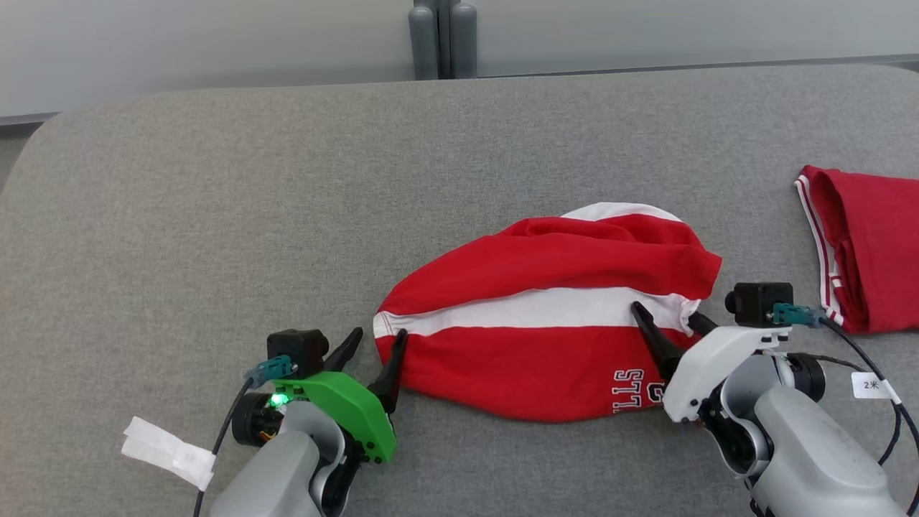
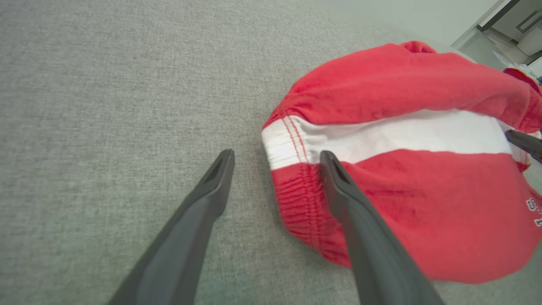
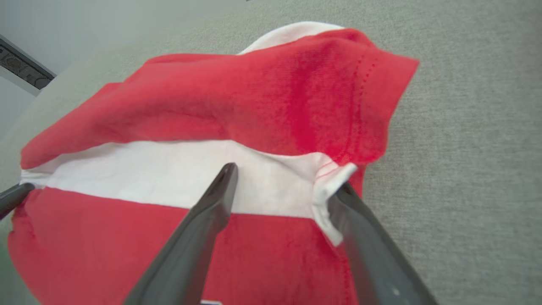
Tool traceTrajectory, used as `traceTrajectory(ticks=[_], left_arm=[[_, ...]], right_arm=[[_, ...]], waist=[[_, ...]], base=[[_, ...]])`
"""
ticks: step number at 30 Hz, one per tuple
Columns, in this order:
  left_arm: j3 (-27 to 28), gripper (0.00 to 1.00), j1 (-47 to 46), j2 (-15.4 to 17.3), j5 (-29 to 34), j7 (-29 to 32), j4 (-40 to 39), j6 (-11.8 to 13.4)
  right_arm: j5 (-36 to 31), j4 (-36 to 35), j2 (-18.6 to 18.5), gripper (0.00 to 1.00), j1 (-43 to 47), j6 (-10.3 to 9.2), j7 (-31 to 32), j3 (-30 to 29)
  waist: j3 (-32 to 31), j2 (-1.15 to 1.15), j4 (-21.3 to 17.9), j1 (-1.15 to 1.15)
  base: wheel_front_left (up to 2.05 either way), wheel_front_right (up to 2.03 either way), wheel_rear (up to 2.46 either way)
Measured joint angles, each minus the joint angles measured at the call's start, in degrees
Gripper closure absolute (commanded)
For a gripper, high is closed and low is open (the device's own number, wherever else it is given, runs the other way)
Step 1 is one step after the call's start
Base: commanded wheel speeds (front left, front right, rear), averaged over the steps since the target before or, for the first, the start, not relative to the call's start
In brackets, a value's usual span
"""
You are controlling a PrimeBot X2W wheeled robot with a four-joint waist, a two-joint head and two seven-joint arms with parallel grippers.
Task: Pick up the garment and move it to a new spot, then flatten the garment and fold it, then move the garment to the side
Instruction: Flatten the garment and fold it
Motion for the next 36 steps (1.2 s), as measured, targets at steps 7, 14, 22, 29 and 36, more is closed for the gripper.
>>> traceTrajectory(ticks=[7, 14, 22, 29, 36], left_arm=[[-1.12, 0.0, -0.96, 0.75, -2.4, -0.44, 1.18, -0.01], [-2.97, 0.0, -2.7, 0.62, -3.78, -0.45, 1.53, 0.0], [-4.99, 1.0, -3.6, 0.62, -6.57, -0.04, 1.85, -0.01], [-5.13, 1.0, -3.49, 1.91, -10.71, -0.88, -3.56, -0.01], [-4.03, 1.0, -5.75, 5.33, -13.97, -1.47, -14.62, -0.01]], right_arm=[[0.35, -0.63, -0.71, 0.0, 0.06, 0.0, 0.66, 1.26], [1.09, 0.64, -0.22, 0.0, -2.33, 0.0, 1.03, 3.12], [2.07, 0.65, -0.58, 1.0, -3.28, 0.0, -0.51, 5.03], [3.81, -2.9, -2.12, 1.0, -3.31, 0.0, -3.8, 4.93], [5.19, -11.6, -6.11, 1.0, -4.92, 0.0, -6.87, 2.19]], waist=[[-0.07, 0.0, -1.07, 0.0], [0.48, 0.0, -1.48, 0.0], [0.73, 0.0, -1.51, 0.0], [0.15, 0.0, -1.54, 0.0], [-0.06, 0.0, -1.22, 0.0]], base=[[0.0, 0.0, 0.0], [0.0, 0.0, 0.0], [0.0, 0.0, 0.0], [0.0, 0.0, 0.0], [0.0, 0.0, 0.0]])
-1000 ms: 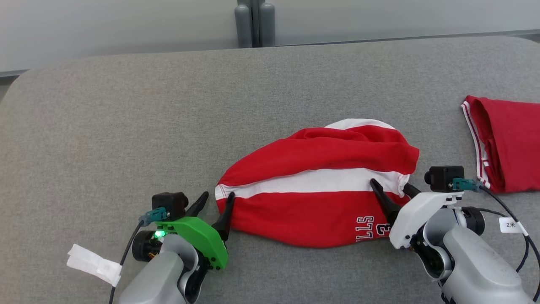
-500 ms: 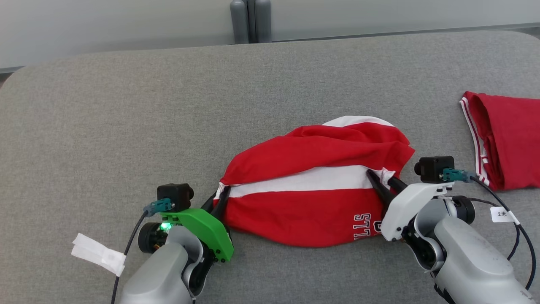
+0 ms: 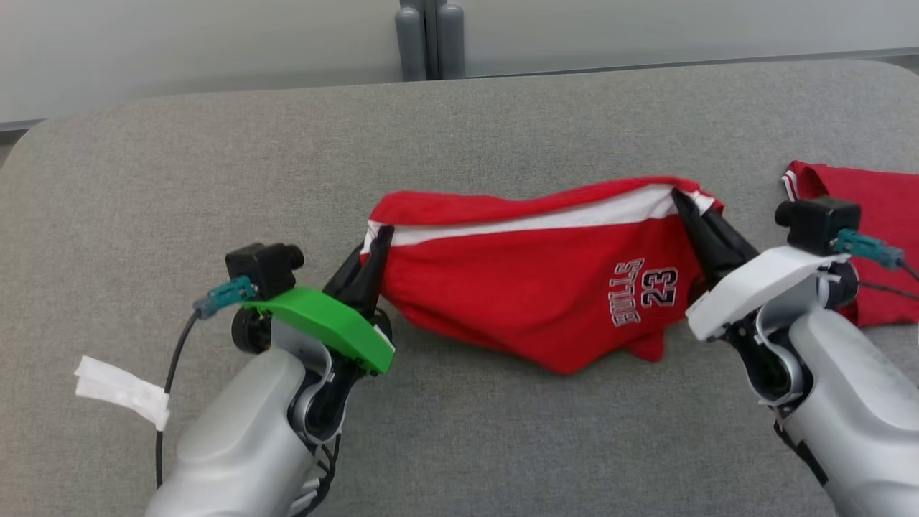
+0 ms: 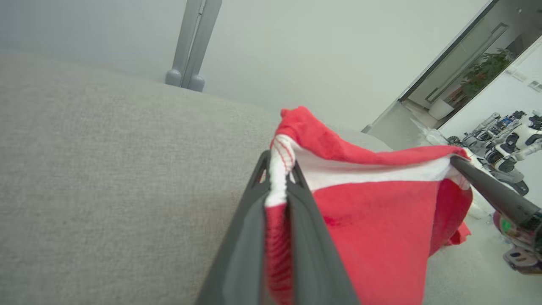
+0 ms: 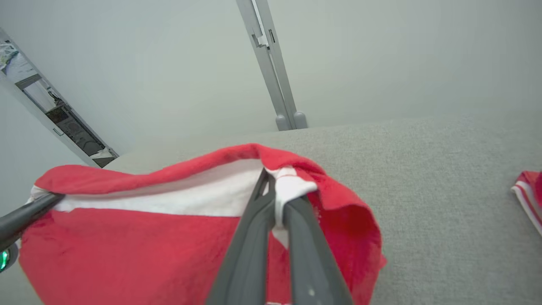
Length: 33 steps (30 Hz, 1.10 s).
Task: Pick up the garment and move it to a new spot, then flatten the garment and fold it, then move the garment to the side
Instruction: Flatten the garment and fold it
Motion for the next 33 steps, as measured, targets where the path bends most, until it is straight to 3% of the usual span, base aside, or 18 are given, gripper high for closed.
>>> traceTrajectory(ticks=[9, 14, 20, 25, 29, 33], left_arm=[[3.11, 1.0, -9.0, 2.89, -4.14, 3.86, -11.27, 0.02], [6.39, 1.0, -17.78, 3.07, -5.98, 6.57, -11.14, 1.77], [8.6, 1.0, -29.13, 4.33, -2.04, 4.81, -8.83, 3.31], [13.43, 1.0, -34.99, 3.44, 0.34, -0.24, -9.15, 2.69], [20.63, 1.0, -36.34, 0.7, 4.93, -0.74, -14.12, 1.26], [24.29, 1.0, -31.17, -2.76, 9.02, -0.97, -16.81, 0.23]], right_arm=[[-0.71, -11.21, -2.74, 1.0, -8.49, 0.0, 3.25, -3.32], [-0.32, -8.21, -0.99, 1.0, -18.22, -0.02, 4.93, -4.02], [-4.57, -1.54, 1.89, 1.0, -32.41, 0.01, -3.71, -7.17], [-10.88, -1.57, 4.44, 1.0, -39.36, 0.11, -7.28, -13.21], [-19.3, -11.8, 7.13, 1.0, -41.35, 0.2, -7.34, -20.52], [-23.01, -13.28, 6.11, 1.0, -36.45, 0.08, -7.53, -17.64]], waist=[[0.98, 0.0, -1.09, 0.0], [3.97, 0.0, -2.36, 0.0], [9.76, 0.0, -4.12, 0.0], [14.7, 0.0, -5.31, 0.01], [17.66, 0.0, -5.8, 0.01], [19.03, 0.0, -5.42, 0.01]], base=[[0.0, 0.0, 0.0], [0.0, 0.0, 0.0], [0.0, 0.0, 0.0], [0.0, 0.0, 0.0], [0.0, 0.0, 0.0], [0.0, 0.0, 0.0]])
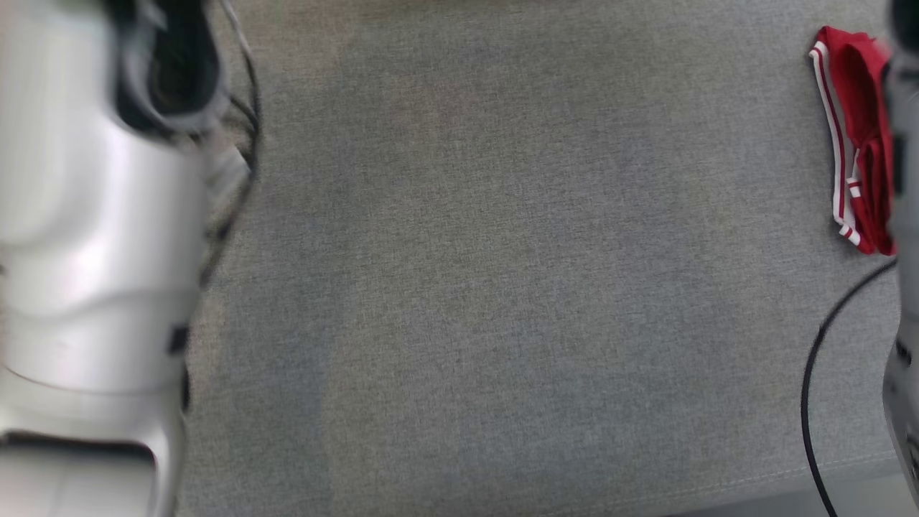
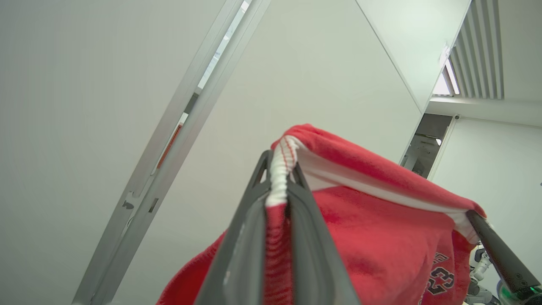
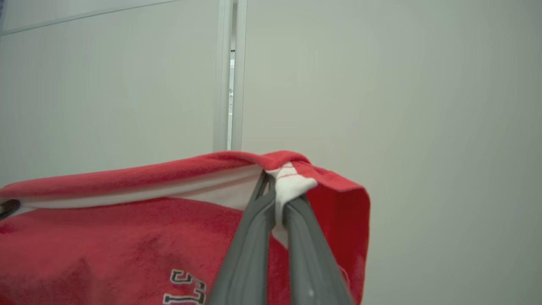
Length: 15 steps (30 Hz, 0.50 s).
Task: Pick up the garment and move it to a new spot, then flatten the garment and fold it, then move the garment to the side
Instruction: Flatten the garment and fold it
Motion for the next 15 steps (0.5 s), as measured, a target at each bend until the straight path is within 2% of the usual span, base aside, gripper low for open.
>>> traceTrajectory(ticks=[3, 6, 10, 15], left_arm=[[-3.67, 1.0, 7.87, -1.02, 0.01, 0.01, 1.2, -0.14], [-8.71, 1.0, 14.74, -0.42, -1.56, -0.04, 0.43, -0.21], [-13.79, 1.0, 25.56, 3.09, -4.97, -0.03, -0.27, -0.21], [-19.81, 1.0, 35.59, 7.11, -9.18, 0.62, -1.4, -0.23]], right_arm=[[0.56, 3.27, -3.22, 1.0, 6.03, -0.04, 0.0, 6.05], [4.79, 5.26, -7.68, 1.0, 12.07, -0.05, 1.44, 13.13], [13.66, 3.04, -14.63, 1.0, 20.87, -0.07, 9.61, 20.13], [23.36, -2.94, -22.71, 1.0, 31.93, -0.07, 20.33, 22.17]], waist=[[-0.56, 0.0, 0.36, 0.0], [-1.91, 0.0, 0.81, -0.01], [-4.51, 0.0, 1.97, -0.01], [-7.83, 0.0, 3.25, -0.02]], base=[[0.0, 0.0, 0.0], [0.0, 0.0, 0.0], [0.0, 0.0, 0.0], [0.0, 0.0, 0.0]])
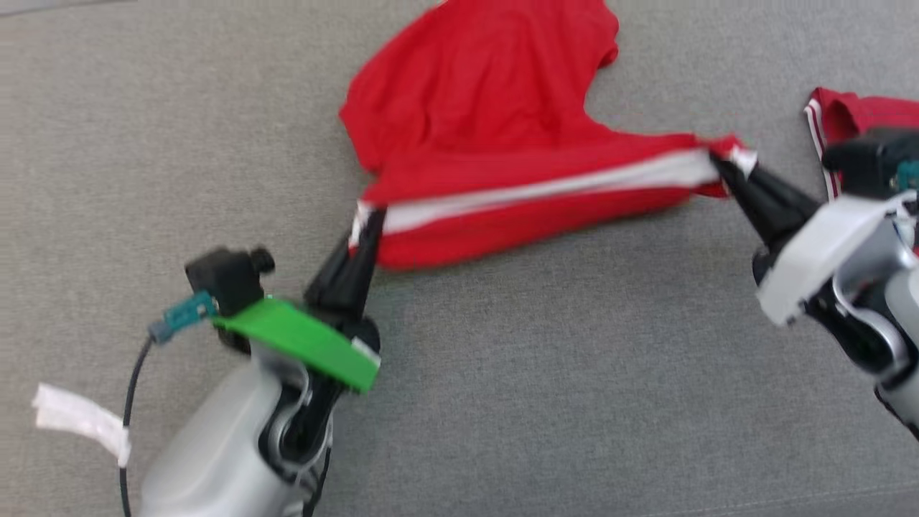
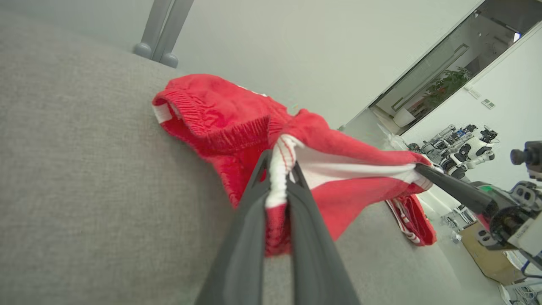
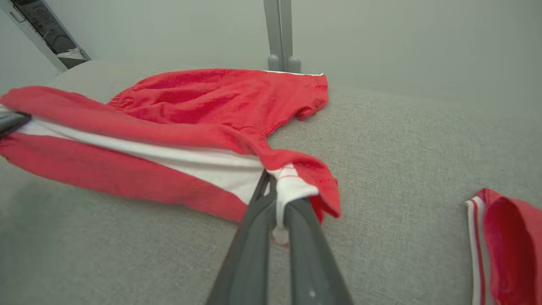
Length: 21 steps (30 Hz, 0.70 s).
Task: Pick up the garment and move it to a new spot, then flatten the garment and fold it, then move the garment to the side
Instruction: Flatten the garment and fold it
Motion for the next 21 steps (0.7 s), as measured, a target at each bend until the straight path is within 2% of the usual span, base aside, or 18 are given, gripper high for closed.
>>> traceTrajectory(ticks=[6, 14, 21], left_arm=[[-4.09, 1.0, 7.05, 4.21, -3.35, 3.38, 0.27, -0.22], [-8.1, 1.0, 13.23, 6.81, -4.38, 6.97, -1.62, -0.23], [-13.19, 1.0, 18.77, 12.16, -5.64, 13.86, -8.88, 0.05]], right_arm=[[3.91, -5.03, -4.02, 1.0, 10.68, 0.04, 8.23, -3.04], [6.51, -8.92, -3.76, 1.0, 24.31, 0.07, 19.38, -7.65], [10.74, -15.63, -2.38, 1.0, 38.98, 0.02, 31.43, -15.61]], waist=[[-3.65, 0.0, 1.36, 0.0], [-7.63, 0.0, 3.03, 0.0], [-9.33, 0.0, 3.91, 0.0]], base=[[0.0, 0.0, 0.0], [0.0, 0.0, 0.0], [0.0, 0.0, 0.0]])
